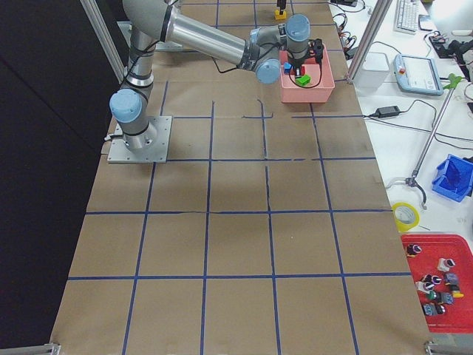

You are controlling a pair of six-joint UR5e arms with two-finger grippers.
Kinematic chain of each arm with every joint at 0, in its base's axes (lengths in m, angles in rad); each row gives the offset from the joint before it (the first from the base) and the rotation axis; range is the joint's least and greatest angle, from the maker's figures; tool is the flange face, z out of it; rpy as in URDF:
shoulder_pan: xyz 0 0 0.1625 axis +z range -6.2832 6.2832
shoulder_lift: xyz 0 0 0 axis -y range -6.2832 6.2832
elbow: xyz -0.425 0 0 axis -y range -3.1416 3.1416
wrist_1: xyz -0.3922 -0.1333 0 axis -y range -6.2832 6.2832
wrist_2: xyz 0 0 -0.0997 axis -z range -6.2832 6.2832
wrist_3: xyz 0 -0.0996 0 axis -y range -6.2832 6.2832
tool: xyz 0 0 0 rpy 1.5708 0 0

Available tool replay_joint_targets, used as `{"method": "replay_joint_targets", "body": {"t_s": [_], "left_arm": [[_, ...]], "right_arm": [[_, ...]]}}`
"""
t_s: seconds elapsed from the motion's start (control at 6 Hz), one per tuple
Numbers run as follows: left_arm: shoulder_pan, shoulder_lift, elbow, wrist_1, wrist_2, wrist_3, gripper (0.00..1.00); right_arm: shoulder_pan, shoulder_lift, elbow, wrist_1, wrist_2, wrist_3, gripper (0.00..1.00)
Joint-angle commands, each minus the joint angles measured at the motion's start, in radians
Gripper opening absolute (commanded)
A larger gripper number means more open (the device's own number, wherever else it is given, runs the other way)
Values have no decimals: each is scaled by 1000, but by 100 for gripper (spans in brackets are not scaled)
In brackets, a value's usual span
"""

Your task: Put all blocks into box

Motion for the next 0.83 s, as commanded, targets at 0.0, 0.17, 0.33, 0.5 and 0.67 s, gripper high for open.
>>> {"method": "replay_joint_targets", "body": {"t_s": [0.0, 0.17, 0.33, 0.5, 0.67], "left_arm": [[-3, -21, 2, 4, -2, -1, 97], [-5, -16, 4, 4, -3, -3, 88], [-6, -11, 5, 0, 0, -4, 75], [-6, -8, 7, -9, 1, -4, 61], [-6, -5, 13, -17, 5, -1, 43]], "right_arm": [[82, 116, -4, -258, 16, 30, 6], [83, 117, -18, -262, 9, 25, 55], [84, 115, -18, -258, -24, 16, 99], [84, 113, -20, -252, -24, 16, 100], [84, 113, -39, -250, -26, 16, 100]]}}
